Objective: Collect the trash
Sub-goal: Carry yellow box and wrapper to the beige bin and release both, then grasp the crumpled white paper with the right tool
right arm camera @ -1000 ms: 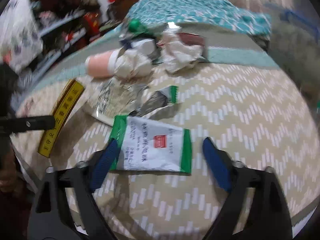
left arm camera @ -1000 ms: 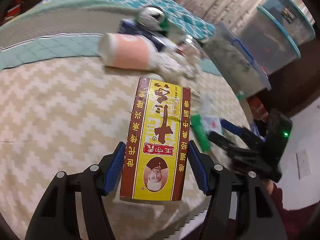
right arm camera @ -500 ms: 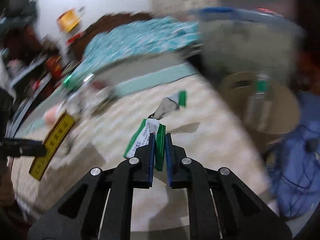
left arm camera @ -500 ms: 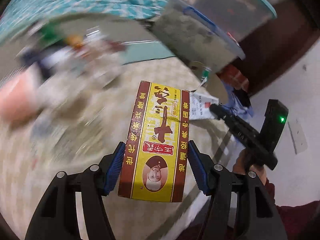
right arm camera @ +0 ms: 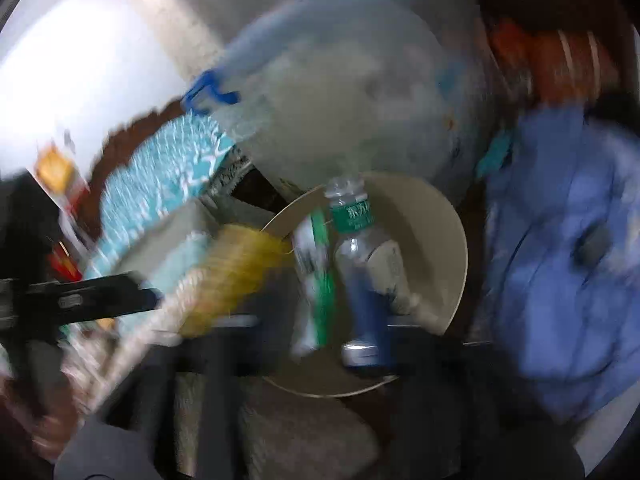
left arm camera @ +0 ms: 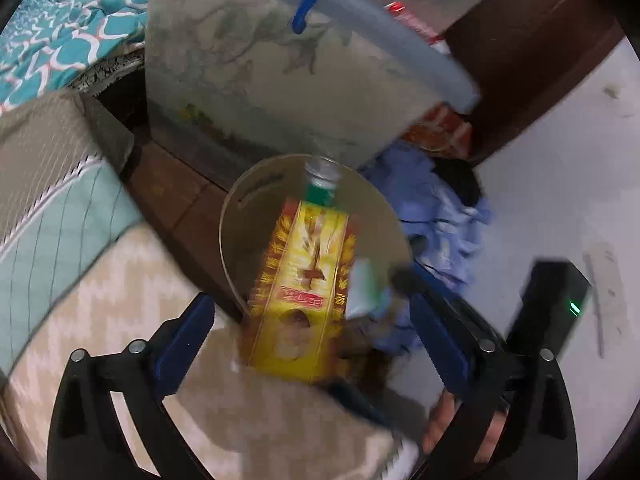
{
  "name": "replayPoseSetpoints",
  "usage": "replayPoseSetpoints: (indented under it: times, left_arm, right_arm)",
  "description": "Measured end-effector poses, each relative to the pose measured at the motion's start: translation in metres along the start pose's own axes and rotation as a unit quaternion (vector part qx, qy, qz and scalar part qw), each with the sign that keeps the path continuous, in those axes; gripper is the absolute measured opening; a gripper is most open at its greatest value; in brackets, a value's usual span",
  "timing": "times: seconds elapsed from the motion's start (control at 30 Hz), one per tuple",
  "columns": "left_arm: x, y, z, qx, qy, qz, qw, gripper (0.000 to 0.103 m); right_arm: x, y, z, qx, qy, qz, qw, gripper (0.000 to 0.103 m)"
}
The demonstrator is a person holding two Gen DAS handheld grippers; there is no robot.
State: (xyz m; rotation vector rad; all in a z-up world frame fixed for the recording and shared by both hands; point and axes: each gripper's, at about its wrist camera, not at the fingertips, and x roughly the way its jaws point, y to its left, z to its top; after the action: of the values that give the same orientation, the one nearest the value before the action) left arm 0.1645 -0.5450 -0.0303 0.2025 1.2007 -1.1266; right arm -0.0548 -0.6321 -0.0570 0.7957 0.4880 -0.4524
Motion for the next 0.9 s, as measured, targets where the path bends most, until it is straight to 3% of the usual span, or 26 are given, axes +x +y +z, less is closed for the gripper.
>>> replayPoseSetpoints:
  times: [0.1,0.23,0.37,0.5,0.63,0.77,0.8,0.83,0.9]
  left_arm:
    - [0.000,0.002,0.004,-0.026,-0.002,-0.010,0.9996,0.094]
    - [-0.053,0.007,-0.026,-0.013,-0.047,-0.042,0.9979,0.094]
    - [-0.115,0.027,-0.083,0.008,-0.082,-0.023,0.9963,0.094]
    - [-0.178,0.082,-0.162,-0.033,-0.102,0.034,0.9937,0.092]
    - [-0.221,0.154,-0.233,-0.141,-0.118,0.069,0.9805,0.081]
    - [-0.254,0.207,-0.292,-0.236,-0.148,0.075,0.9575,0.076]
    - [-0.263,0.218,-0.309,-0.258,-0.160,0.069,0.9503,0.076]
    - [-0.267,0.221,-0.315,-0.266,-0.167,0.066,0.9472,0.076]
    - [-0.277,0.227,-0.330,-0.277,-0.182,0.064,0.9415,0.077]
  right_arm:
    - [-0.019,-0.006,0.000,0.006,-0.035,0.000,0.999,0.084]
    - [-0.038,0.000,-0.006,0.008,-0.052,0.020,0.998,0.082]
    - [-0.033,0.030,-0.010,-0.025,-0.020,0.055,0.998,0.073]
    - [-0.012,0.095,-0.029,-0.081,0.036,0.108,0.990,0.059]
    - [0.027,0.190,-0.081,-0.163,0.129,0.175,0.962,0.048]
    - [0.064,0.283,-0.149,-0.229,0.228,0.236,0.916,0.050]
    - [0.074,0.307,-0.167,-0.241,0.248,0.237,0.908,0.054]
    - [0.081,0.320,-0.179,-0.248,0.256,0.238,0.904,0.069]
    - [0.095,0.351,-0.201,-0.262,0.264,0.234,0.898,0.086]
